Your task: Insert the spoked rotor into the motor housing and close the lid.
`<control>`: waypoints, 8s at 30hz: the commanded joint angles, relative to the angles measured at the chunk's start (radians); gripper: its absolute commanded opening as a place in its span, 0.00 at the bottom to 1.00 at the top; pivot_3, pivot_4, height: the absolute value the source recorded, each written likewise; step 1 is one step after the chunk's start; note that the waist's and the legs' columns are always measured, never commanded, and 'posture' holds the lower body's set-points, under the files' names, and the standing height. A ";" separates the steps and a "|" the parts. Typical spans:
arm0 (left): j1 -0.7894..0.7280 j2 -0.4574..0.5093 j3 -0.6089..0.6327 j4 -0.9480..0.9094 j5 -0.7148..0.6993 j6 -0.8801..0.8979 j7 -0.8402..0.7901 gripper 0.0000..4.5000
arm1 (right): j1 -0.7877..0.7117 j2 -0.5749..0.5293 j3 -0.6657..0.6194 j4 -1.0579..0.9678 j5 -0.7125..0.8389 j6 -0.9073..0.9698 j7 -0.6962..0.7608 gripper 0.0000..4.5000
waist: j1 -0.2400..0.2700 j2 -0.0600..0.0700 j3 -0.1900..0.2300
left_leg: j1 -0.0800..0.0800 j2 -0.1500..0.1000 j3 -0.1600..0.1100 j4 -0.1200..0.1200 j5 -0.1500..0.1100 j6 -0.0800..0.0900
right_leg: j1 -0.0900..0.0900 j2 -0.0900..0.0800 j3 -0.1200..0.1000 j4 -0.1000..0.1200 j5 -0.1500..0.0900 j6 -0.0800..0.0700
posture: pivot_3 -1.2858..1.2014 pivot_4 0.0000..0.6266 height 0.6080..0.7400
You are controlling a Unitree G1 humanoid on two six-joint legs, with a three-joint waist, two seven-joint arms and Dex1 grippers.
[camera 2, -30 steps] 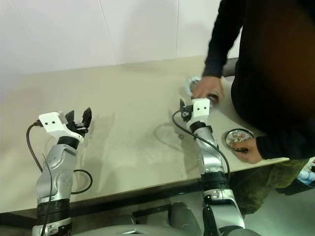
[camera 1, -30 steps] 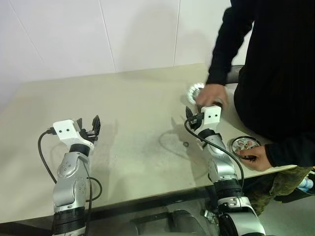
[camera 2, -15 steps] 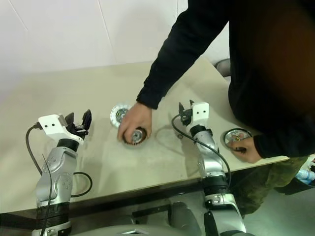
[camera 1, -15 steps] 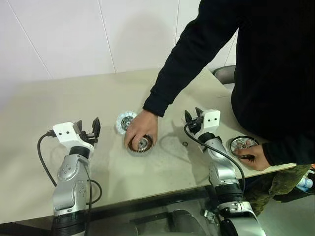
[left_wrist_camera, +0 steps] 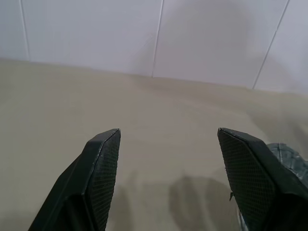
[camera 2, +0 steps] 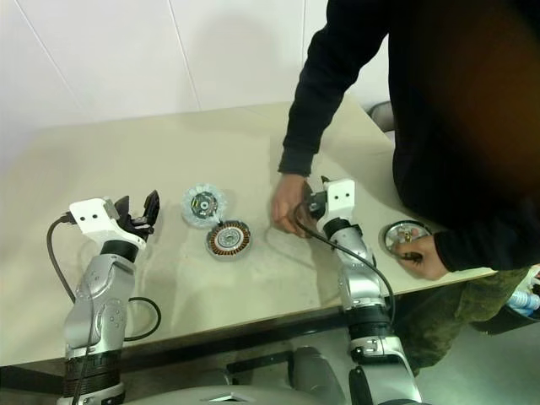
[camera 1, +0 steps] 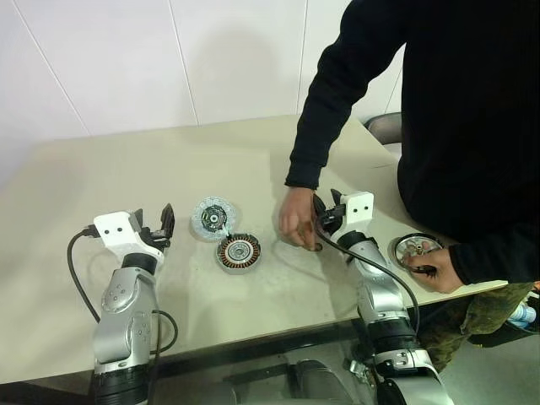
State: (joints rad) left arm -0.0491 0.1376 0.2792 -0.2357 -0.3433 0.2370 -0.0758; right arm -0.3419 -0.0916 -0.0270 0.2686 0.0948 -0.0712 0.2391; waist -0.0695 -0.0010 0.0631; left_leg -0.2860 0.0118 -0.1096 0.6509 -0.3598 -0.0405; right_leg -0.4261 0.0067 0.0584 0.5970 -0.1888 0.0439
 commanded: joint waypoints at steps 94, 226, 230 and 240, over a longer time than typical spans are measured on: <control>0.159 0.183 0.251 -0.040 -0.100 -0.038 -0.121 0.76 | -0.175 0.017 -0.017 0.169 0.015 -0.100 0.022 0.50 | -0.001 0.000 0.000 | 0.000 0.000 0.000 0.000 0.000 0.000 | 0.000 0.000 0.000 0.001 0.000 0.000 | 0.52 0.00 1.00; -0.017 0.710 -0.012 0.035 -0.348 0.345 -1.093 0.76 | -0.223 -0.562 0.137 -0.158 0.357 0.595 1.119 0.50 | 0.000 0.001 0.002 | -0.001 0.000 0.001 0.000 -0.003 0.006 | -0.003 0.000 -0.001 0.003 -0.004 0.004 | 0.52 0.00 1.00; -0.012 0.710 -0.006 0.031 -0.350 0.347 -1.088 0.76 | -0.222 -0.563 0.137 -0.152 0.358 0.590 1.120 0.50 | 0.000 0.001 0.002 | -0.001 0.000 0.001 0.000 -0.003 0.006 | -0.003 0.000 -0.001 0.003 -0.004 0.004 | 0.52 0.00 1.00; 0.002 0.713 0.002 0.029 -0.353 0.347 -1.085 0.76 | -0.222 -0.552 0.142 -0.151 0.356 0.587 1.110 0.50 | 0.000 0.001 0.002 | -0.001 0.000 0.001 0.001 -0.003 0.006 | -0.003 0.000 -0.001 0.003 -0.004 0.004 | 0.52 0.00 1.00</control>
State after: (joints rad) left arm -0.0429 0.8422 0.2500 -0.1901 -0.6858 0.5989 -1.1565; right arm -0.5455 -0.6483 0.1428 0.1243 0.4364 0.5267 1.3498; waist -0.0692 -0.0001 0.0647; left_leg -0.2867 0.0121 -0.1089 0.6515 -0.3630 -0.0345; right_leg -0.4289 0.0065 0.0574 0.6002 -0.1928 0.0478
